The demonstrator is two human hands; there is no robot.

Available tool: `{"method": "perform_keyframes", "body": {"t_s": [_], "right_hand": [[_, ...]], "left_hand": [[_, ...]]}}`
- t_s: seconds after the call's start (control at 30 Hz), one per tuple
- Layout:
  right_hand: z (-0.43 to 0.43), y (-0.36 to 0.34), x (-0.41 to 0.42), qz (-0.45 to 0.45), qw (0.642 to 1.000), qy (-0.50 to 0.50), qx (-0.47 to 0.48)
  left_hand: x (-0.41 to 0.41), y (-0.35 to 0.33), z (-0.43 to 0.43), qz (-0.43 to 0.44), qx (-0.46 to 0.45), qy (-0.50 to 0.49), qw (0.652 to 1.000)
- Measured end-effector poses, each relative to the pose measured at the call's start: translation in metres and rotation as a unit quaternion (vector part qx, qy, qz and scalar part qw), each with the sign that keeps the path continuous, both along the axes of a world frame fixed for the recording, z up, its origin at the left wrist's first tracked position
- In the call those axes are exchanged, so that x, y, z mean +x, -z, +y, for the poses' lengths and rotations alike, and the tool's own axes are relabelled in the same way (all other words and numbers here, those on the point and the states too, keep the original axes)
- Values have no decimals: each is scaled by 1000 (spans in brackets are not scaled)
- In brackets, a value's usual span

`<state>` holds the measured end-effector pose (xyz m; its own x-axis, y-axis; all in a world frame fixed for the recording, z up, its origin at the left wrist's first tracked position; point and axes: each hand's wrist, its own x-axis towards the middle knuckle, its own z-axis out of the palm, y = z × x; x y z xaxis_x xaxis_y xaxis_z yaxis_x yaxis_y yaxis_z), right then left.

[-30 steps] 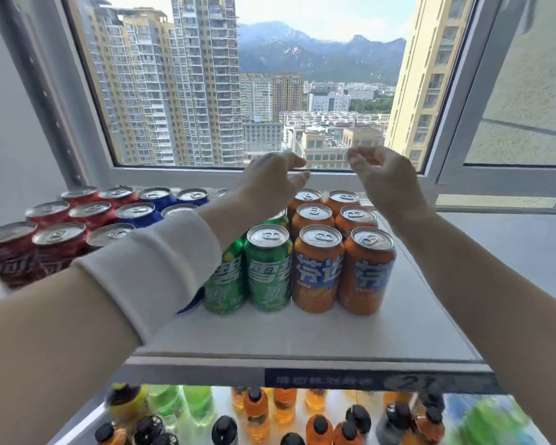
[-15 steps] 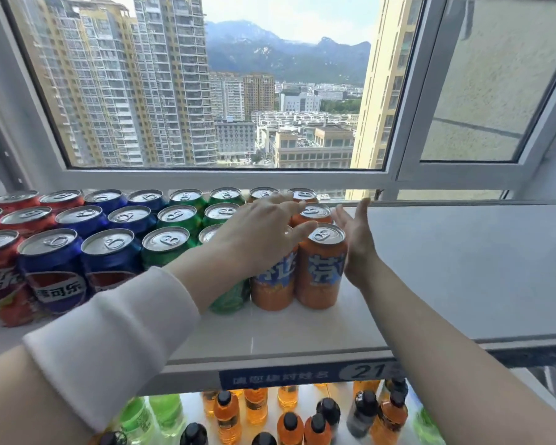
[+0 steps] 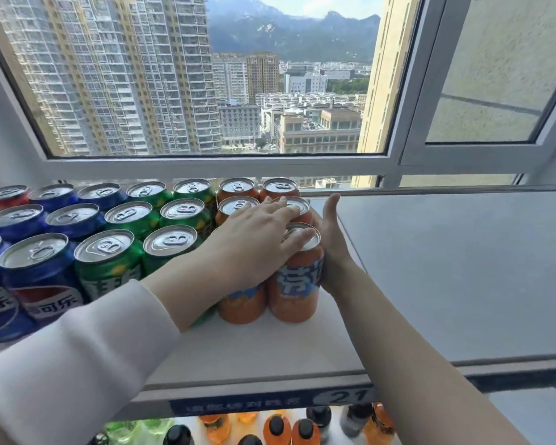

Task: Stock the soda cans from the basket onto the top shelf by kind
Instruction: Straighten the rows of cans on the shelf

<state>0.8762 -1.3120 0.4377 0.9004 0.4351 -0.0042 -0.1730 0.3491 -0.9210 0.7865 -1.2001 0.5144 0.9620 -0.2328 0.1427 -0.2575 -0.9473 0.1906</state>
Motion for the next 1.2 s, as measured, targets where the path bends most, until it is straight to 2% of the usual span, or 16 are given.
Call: {"method": "perform_keyframes", "body": {"t_s": [0.17, 0.27, 0.37, 0.43, 0.57, 0.63, 0.7, 0.83, 0.9, 0.97, 1.03, 1.2], "right_hand": [[-2, 2, 16, -1, 996, 65, -56], [2, 1, 17, -23, 996, 47, -77], [8, -1, 14, -32, 999, 8, -35], [7, -1, 15, -43, 998, 17, -43], [-3, -13, 4, -51, 989, 60, -127], [-8, -31, -2, -106, 964, 128, -207], [-8, -55, -11, -179, 924, 156, -301], [33, -95, -34, -325, 807, 110, -480], [65, -103, -44, -371, 745, 86, -547], [99, -105, -54, -397, 701, 77, -588], [125, -104, -64, -402, 677, 69, -613], [214, -100, -92, -413, 663, 29, -623]], "left_hand": [[0, -3, -3, -17, -19, 6, 1000], [4, 0, 0, -10, -8, -2, 1000], [5, 3, 1, -10, -3, -3, 1000], [5, 3, 0, -14, -6, -3, 1000], [0, -6, 4, -21, 2, 1, 1000], [-5, -14, 15, -31, -4, -5, 999], [-9, -22, 31, -42, -20, -19, 999], [-20, -31, 73, -66, -36, -52, 996], [-25, -33, 97, -74, -37, -64, 995], [-31, -34, 128, -85, -33, -73, 993], [-37, -35, 152, -96, -35, -76, 992], [-64, -34, 251, -132, -55, -76, 987]]}}
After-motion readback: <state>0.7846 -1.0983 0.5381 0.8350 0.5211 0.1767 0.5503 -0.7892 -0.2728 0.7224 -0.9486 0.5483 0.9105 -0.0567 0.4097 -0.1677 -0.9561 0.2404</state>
